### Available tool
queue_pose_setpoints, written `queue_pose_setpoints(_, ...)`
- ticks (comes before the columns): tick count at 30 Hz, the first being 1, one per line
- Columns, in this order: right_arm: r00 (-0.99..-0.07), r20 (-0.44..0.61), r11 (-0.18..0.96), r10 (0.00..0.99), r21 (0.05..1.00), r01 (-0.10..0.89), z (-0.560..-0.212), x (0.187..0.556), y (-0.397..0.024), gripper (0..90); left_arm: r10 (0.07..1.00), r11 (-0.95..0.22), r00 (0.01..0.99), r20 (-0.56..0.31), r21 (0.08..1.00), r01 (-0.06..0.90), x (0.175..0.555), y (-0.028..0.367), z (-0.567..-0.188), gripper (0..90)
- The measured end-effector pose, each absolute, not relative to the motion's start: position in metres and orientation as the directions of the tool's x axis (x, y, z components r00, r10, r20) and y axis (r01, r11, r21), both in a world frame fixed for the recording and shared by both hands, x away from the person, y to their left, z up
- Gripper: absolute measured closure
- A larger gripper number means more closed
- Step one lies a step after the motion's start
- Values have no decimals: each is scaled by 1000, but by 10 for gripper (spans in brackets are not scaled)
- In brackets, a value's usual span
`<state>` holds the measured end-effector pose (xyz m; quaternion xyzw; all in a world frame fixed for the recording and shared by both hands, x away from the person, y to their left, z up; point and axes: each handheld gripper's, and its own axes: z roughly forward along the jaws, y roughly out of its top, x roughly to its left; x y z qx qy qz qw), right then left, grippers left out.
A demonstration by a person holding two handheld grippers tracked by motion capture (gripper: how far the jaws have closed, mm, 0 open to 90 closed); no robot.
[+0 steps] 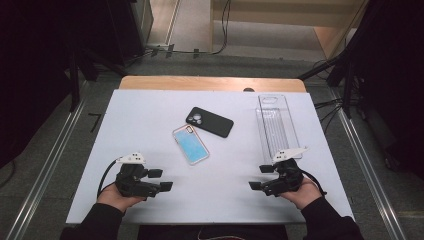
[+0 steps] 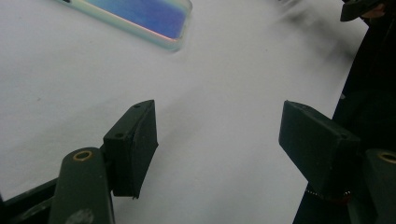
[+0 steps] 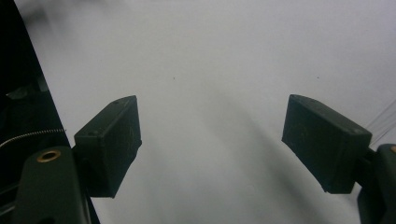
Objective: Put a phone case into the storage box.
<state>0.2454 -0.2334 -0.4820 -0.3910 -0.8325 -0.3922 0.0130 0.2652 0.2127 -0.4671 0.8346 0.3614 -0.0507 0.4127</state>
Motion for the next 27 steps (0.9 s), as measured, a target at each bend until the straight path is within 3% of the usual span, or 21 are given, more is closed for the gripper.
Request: queue_pose_setpoints(27,-677,315,380,665,639,669,-484,244,-238,175,571,-392,726,-383,650,651,267,211,-467,280)
